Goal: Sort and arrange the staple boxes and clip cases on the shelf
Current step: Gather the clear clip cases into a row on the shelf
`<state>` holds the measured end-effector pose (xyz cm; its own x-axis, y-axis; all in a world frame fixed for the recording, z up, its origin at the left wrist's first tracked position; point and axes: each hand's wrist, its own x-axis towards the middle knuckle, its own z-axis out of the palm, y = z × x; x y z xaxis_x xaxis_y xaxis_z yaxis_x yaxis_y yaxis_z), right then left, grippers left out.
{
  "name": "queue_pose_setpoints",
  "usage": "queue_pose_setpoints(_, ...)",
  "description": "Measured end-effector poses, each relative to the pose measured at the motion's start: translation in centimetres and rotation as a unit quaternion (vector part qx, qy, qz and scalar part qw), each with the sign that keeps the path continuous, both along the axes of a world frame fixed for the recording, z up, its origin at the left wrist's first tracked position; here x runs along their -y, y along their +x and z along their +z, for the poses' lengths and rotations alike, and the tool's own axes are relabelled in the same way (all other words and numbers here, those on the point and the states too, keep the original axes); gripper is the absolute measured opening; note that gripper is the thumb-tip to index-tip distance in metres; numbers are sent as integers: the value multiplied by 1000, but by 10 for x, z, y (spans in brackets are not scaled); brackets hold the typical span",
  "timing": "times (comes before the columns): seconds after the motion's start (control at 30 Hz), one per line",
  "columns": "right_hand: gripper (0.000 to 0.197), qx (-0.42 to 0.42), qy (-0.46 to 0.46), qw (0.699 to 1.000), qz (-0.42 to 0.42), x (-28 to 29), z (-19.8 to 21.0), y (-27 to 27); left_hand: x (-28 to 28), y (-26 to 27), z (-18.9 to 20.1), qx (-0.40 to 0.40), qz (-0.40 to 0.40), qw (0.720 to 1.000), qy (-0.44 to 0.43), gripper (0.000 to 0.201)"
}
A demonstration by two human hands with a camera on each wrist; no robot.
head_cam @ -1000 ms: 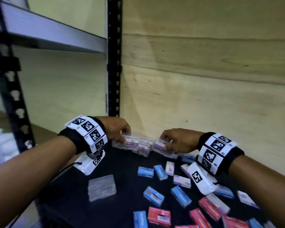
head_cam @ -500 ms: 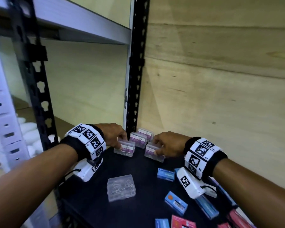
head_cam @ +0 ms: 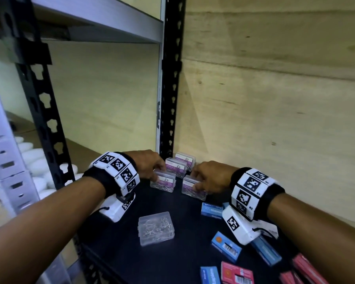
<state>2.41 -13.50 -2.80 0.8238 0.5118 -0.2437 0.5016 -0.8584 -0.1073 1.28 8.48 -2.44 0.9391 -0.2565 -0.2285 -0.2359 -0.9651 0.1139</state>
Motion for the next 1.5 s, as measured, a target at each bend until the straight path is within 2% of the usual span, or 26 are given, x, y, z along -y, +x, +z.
queue_pose_setpoints(0.2,35,13,9,1000,-5,1,4,-5,0,-2,-1,16,-10,1000,18,42)
queue_pose_setpoints(0.33,38,33,11,999,4,7,11,-8,-1,-3,1,44,-33,998,1,46)
queue_pose_setpoints(0.6,33,45,21,999,-6,12,7,-15,3,0,-8,109,-67,992,11,27)
queue_pose_setpoints(1.03,30,82,30,996,-6,6,-2,-10,6,11,-15,163,-96,982,24,26)
queue_pose_setpoints(1.4,31,89,21,996,-4,1,-1,-7,8,21,-19,166,-93,981,24,25)
queue_pose_setpoints(1.5,30,89,26,996,-11,1,-2,-8,10,16,-15,168,-86,981,52,28)
